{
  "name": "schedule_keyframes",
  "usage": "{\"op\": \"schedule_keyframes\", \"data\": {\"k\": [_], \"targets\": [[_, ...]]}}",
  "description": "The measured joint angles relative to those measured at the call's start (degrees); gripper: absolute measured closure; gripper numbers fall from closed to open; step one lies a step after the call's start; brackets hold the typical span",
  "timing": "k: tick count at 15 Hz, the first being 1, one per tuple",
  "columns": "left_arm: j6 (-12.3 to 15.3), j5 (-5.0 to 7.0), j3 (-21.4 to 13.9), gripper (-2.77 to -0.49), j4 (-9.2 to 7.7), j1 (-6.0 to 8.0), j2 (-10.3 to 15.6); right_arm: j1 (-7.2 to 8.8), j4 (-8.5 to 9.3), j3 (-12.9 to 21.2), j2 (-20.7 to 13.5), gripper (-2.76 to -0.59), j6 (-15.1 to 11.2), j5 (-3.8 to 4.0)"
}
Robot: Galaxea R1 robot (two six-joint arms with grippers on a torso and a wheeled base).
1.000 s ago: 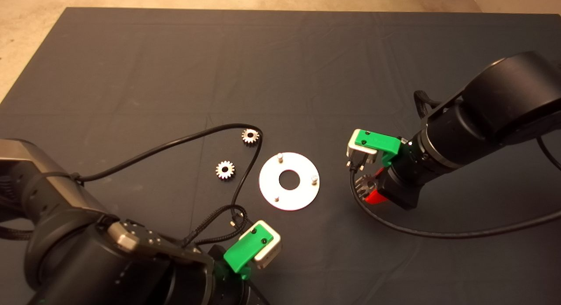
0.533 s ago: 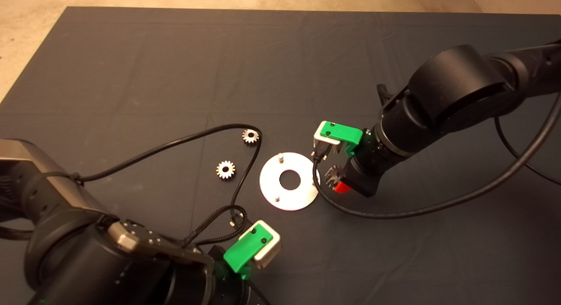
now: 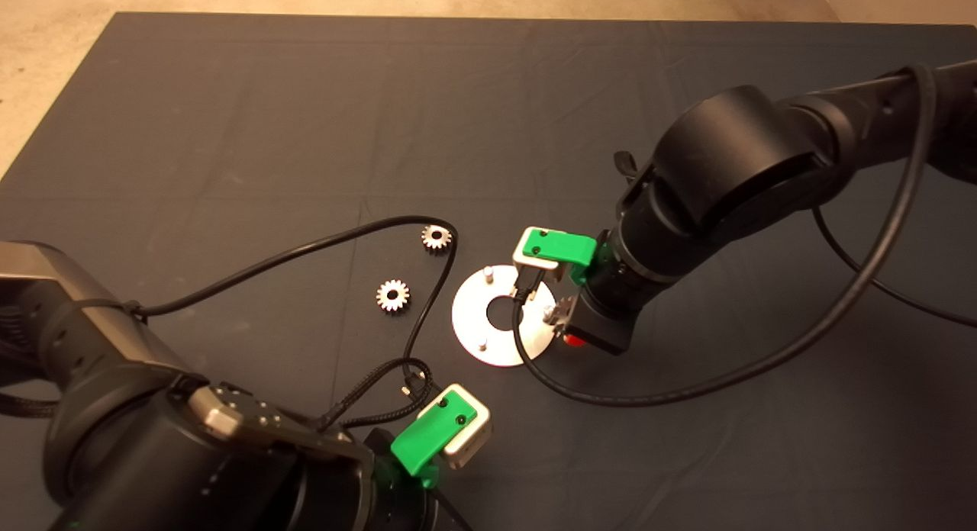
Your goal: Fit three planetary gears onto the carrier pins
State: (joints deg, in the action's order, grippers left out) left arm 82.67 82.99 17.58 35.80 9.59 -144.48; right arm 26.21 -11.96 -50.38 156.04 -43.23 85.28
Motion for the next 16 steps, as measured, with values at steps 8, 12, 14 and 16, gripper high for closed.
{"op": "schedule_keyframes", "data": {"k": [8,12,14,16], "targets": [[0.0,-0.59,0.0,-1.73,0.00,0.33,0.0,-2.95,-0.03,-3.6,0.1,-0.89,4.5,1.41],[0.0,-1.22,0.0,-1.73,0.00,0.44,-0.1,-5.14,-3.17,-5.7,1.8,-0.89,5.9,2.37],[0.0,-1.61,0.0,-1.73,0.00,0.44,-0.1,-5.27,-3.44,-7.2,2.9,-0.89,6.5,2.43],[0.1,-2.10,0.0,-1.73,0.00,0.44,-0.1,-5.27,-3.50,-8.9,3.7,-0.89,7.6,2.41]]}}
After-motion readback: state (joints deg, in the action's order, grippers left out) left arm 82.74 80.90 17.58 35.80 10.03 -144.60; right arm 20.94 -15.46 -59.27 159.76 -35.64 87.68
